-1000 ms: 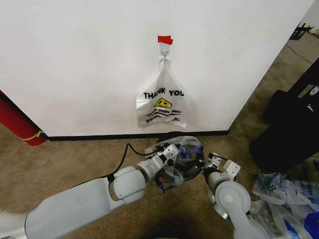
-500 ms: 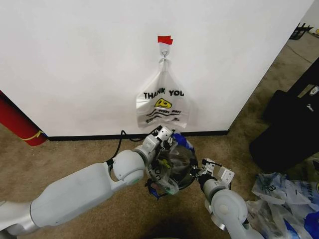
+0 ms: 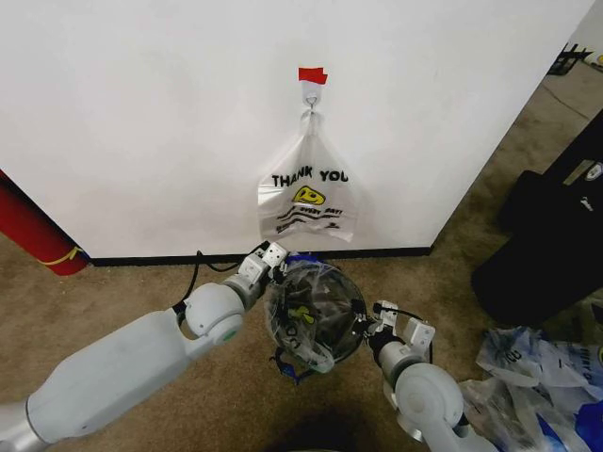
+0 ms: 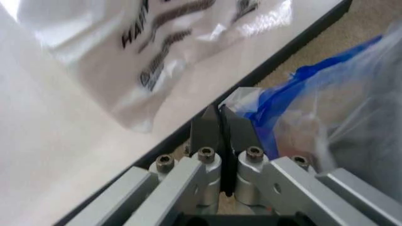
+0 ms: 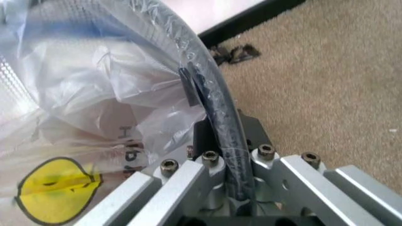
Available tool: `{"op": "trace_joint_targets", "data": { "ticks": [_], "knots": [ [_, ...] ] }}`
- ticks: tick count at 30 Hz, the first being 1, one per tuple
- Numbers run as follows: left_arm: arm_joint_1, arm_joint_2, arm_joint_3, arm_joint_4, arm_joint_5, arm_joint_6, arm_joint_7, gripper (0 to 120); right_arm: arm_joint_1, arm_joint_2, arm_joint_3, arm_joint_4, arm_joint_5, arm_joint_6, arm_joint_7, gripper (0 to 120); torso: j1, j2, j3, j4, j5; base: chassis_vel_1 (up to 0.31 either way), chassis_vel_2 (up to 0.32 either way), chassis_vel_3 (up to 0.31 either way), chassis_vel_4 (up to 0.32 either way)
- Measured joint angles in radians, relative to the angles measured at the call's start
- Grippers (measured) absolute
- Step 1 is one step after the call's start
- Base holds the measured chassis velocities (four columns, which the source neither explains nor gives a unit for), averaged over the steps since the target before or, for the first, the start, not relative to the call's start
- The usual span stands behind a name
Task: Pick up the garbage bag from the wall and place it over the trash bin.
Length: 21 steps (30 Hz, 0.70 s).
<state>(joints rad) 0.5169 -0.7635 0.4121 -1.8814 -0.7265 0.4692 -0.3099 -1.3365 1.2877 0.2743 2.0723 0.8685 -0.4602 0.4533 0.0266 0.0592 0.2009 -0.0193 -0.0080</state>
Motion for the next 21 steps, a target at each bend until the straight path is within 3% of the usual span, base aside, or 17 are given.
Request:
{"op": "trace_joint_targets", "data": {
  "ticks": [9, 19, 21],
  "knots": [
    [0.012, 0.021, -0.07, 0.052, -0.193, 0.031, 0.094, 0, -0.03, -0.002, 0.038, 0.011, 0.054, 0.047, -0.052, 0, 0.0, 0.0, 0.0, -0.0001, 0.0, 0.0, 0.0, 0.0, 0.0],
    [0.047, 0.018, -0.134, 0.025, -0.225, 0.026, 0.095, 0, -0.03, -0.005, 0.055, 0.017, 0.086, 0.066, -0.056, 0, 0.0, 0.0, 0.0, -0.0001, 0.0001, 0.0, 0.0, 0.0, 0.0],
    [0.06, 0.017, -0.16, 0.011, -0.225, 0.029, 0.075, 8, -0.029, 0.0, 0.056, 0.017, 0.086, 0.069, -0.052, 0, 0.0, 0.0, 0.0, -0.0002, 0.0001, 0.0, 0.0, 0.0, 0.0]
  ]
}}
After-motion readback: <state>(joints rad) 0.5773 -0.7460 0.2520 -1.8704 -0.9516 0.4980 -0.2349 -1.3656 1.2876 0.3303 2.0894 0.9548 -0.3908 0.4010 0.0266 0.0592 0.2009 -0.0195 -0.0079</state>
